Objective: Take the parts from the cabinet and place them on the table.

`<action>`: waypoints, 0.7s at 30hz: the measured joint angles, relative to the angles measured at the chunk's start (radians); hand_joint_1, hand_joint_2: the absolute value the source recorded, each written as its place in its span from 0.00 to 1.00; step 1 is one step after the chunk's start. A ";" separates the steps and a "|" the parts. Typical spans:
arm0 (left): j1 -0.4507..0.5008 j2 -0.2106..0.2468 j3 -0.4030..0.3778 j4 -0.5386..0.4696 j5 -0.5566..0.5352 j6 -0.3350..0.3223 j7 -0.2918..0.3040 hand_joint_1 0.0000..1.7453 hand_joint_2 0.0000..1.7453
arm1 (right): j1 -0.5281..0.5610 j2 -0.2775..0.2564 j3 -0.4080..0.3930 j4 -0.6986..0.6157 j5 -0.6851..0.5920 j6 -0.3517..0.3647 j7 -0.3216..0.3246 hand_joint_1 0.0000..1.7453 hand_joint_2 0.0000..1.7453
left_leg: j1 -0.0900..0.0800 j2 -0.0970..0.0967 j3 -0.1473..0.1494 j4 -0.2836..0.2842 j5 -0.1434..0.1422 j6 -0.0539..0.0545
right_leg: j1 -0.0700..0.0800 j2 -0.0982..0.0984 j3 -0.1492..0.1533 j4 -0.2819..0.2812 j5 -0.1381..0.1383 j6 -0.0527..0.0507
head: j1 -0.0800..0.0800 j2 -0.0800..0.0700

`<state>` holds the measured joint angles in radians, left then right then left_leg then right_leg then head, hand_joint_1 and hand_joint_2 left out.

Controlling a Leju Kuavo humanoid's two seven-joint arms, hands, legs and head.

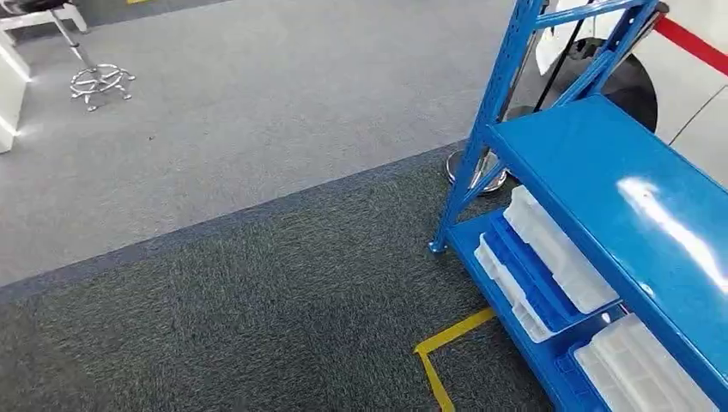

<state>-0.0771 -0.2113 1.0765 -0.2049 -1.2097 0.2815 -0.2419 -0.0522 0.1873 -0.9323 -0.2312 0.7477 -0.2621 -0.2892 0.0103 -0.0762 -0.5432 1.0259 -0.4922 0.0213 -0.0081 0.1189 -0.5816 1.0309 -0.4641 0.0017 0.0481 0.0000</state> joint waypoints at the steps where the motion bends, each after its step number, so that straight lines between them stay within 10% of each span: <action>1: -0.003 0.000 0.000 0.000 0.000 -0.001 0.000 0.00 0.00 | 0.003 0.000 0.000 0.000 0.001 0.000 0.001 0.00 0.00 | -0.003 0.005 0.000 0.001 -0.001 0.003 | -0.004 0.012 -0.001 -0.004 0.003 0.009 | 0.000 0.000; 3: -0.002 -0.003 0.000 0.000 0.000 -0.003 0.000 0.00 0.00 | 0.006 -0.002 0.000 0.000 0.002 -0.001 0.002 0.00 0.00 | 0.010 0.034 0.008 -0.019 0.013 0.018 | -0.002 0.016 -0.004 0.002 0.001 0.017 | 0.000 0.000; 5: 0.000 -0.002 0.000 0.000 0.000 -0.003 0.000 0.00 0.00 | 0.005 -0.002 0.000 0.000 0.003 0.000 0.003 0.00 0.00 | 0.007 0.059 0.013 -0.025 0.016 0.027 | 0.002 -0.080 -0.043 0.077 -0.054 0.023 | 0.007 0.000; 7: 0.006 -0.002 0.001 0.000 0.000 -0.003 0.000 0.00 0.00 | 0.002 -0.002 0.000 0.000 0.004 0.000 0.004 0.00 0.00 | 0.005 0.094 0.012 -0.024 0.012 0.029 | -0.003 -0.103 -0.118 0.231 -0.126 0.032 | 0.007 0.000; 9: 0.006 -0.002 0.002 0.000 0.001 -0.003 0.001 0.00 0.00 | 0.003 -0.002 0.000 0.000 0.004 0.000 0.005 0.00 0.00 | 0.004 0.122 0.014 -0.023 0.008 0.028 | -0.011 -0.109 -0.142 0.278 -0.120 0.040 | 0.007 0.000; 11: 0.004 -0.003 0.002 0.000 0.001 -0.003 0.001 0.00 0.00 | 0.007 -0.003 0.000 0.000 0.005 0.000 0.005 0.00 0.00 | 0.005 0.145 0.018 -0.019 0.001 0.023 | -0.018 -0.121 -0.079 0.161 -0.043 0.045 | 0.007 0.000; 13: 0.003 -0.003 0.002 0.000 0.002 -0.003 0.001 0.00 0.00 | 0.006 -0.005 0.000 0.000 0.006 0.000 0.007 0.00 0.00 | 0.005 0.163 0.026 -0.012 -0.011 0.010 | -0.014 -0.190 0.003 0.002 -0.004 0.040 | 0.007 0.000; 18: -0.004 -0.003 0.002 0.000 0.002 -0.003 0.000 0.00 0.00 | 0.007 -0.005 0.000 0.000 0.006 0.000 0.009 0.00 0.00 | 0.001 0.192 0.045 -0.015 -0.024 -0.023 | -0.010 -0.143 0.004 -0.004 0.001 0.002 | 0.006 0.000; 21: -0.004 -0.003 0.002 0.000 0.002 -0.003 0.000 0.00 0.00 | 0.004 -0.005 0.000 0.000 0.006 0.000 0.010 0.00 0.00 | 0.008 0.091 -0.013 0.115 -0.113 -0.031 | -0.011 -0.119 0.004 -0.010 0.004 -0.010 | 0.005 0.000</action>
<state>-0.0806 -0.2148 1.0784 -0.2049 -1.2074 0.2781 -0.2419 -0.0480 0.1823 -0.9319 -0.2308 0.7538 -0.2621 -0.2789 0.0187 0.0145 -0.5563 1.1406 -0.6057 -0.0095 -0.0190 0.0004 -0.5779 1.0207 -0.4598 -0.0086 0.0531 0.0000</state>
